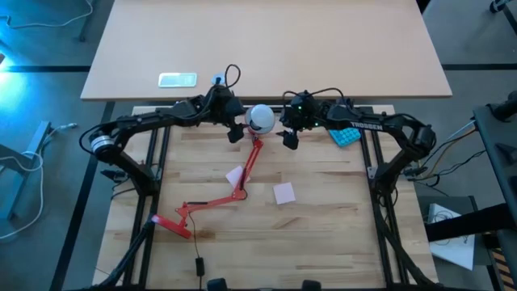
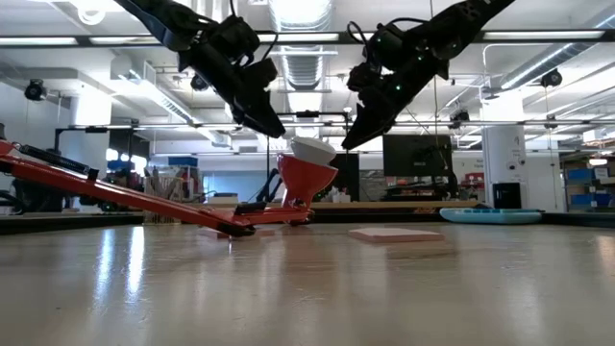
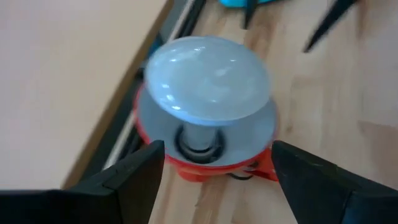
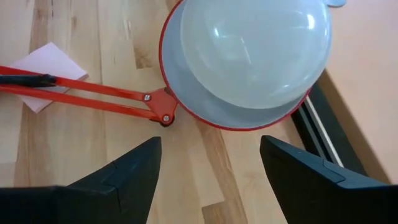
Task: Screw lightbulb
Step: Insert the lightbulb into the red lamp
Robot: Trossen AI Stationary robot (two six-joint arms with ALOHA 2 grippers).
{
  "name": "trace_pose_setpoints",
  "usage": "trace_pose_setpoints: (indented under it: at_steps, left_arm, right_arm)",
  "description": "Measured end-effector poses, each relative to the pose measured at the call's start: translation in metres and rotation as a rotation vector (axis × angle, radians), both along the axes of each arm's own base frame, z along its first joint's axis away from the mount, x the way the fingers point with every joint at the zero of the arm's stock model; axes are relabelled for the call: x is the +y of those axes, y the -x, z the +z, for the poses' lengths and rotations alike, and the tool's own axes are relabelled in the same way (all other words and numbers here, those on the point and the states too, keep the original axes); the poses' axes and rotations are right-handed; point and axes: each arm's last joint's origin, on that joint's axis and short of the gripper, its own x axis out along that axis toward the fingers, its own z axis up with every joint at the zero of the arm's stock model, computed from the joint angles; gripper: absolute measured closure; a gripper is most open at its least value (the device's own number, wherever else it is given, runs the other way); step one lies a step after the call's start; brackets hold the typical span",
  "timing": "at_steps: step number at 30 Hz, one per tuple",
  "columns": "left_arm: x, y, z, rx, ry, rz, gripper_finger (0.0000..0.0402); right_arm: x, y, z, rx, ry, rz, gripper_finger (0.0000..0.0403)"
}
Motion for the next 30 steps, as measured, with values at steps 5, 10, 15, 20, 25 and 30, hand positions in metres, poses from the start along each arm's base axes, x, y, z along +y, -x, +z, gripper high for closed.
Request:
trace_pose_setpoints:
  at_steps: [5,10,15,20,25,30]
  left_arm:
    - [-0.004,0.002,-0.001,-0.043,0.053,-0.058,0.0116]
    - [-0.006,0.005,-0.006,-0.063,0.064,-0.046,0.0116]
    - [-0.007,0.006,-0.01,-0.084,0.067,-0.034,0.0116]
    - [-0.009,0.005,-0.006,-0.109,0.056,-0.062,0.0116]
    - [-0.013,0.007,0.003,-0.168,0.079,-0.137,0.0116]
    - [-0.022,0.016,0.005,-0.224,0.076,-0.148,0.0116]
  right_arm:
    - [-0.002,0.003,0.004,-0.013,0.019,-0.002,0.0124]
    - [-0.005,0.004,0.004,-0.012,0.025,-0.003,0.0123]
    - [-0.005,0.003,0.005,-0.022,0.03,-0.002,0.0127]
    - [-0.004,0.004,0.011,-0.051,0.04,0.005,0.012]
    - [-0.001,0.007,0.018,-0.081,0.06,0.012,0.0113]
    - [0.009,0.013,0.023,-0.105,0.07,0.051,0.0119]
